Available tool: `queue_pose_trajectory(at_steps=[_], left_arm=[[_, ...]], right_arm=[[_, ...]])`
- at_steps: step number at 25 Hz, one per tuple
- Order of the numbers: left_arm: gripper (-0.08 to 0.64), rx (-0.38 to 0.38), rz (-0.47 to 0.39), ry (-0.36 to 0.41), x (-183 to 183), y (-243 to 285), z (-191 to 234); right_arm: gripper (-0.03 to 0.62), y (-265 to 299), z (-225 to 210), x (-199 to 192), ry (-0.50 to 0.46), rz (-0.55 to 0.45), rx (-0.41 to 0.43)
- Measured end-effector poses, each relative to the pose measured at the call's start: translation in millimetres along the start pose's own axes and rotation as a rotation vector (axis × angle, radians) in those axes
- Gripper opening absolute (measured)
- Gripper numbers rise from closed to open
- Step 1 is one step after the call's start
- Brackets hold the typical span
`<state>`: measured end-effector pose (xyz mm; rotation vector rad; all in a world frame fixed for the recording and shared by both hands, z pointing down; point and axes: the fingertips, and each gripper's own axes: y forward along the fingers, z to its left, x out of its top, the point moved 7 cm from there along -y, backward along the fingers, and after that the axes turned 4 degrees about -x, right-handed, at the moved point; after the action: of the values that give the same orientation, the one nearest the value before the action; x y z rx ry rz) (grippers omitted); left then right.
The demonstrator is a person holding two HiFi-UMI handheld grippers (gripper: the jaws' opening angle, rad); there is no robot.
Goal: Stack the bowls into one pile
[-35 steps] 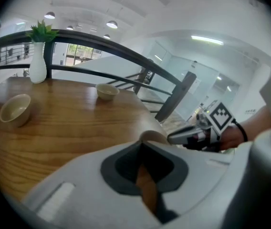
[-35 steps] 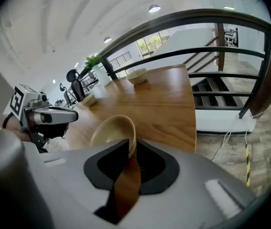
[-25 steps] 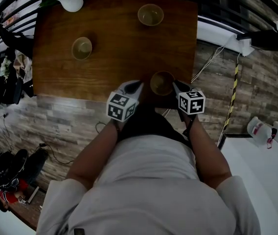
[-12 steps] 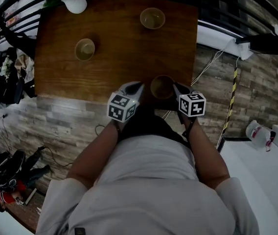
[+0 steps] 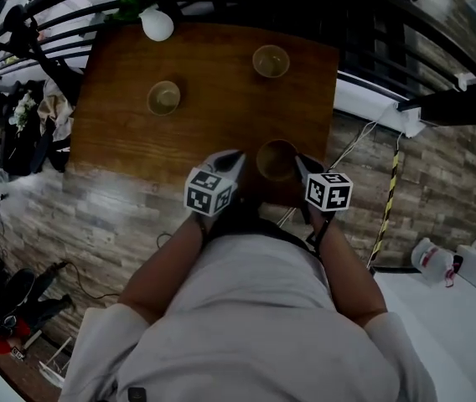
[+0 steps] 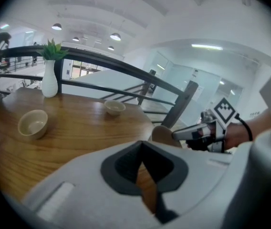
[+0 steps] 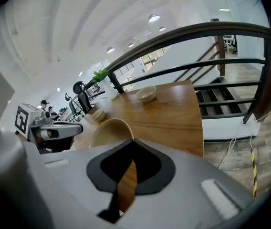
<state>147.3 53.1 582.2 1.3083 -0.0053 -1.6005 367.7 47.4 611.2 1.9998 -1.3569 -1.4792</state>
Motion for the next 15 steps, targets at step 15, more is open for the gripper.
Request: queue_pose_trajectory(at_steps=[15], left_arm=[[0.004,0.049,-0.124,0.061,58,-48,-34]], right_arm=[[0.014,-59,48,70,-0.114,-0.131,0.073]])
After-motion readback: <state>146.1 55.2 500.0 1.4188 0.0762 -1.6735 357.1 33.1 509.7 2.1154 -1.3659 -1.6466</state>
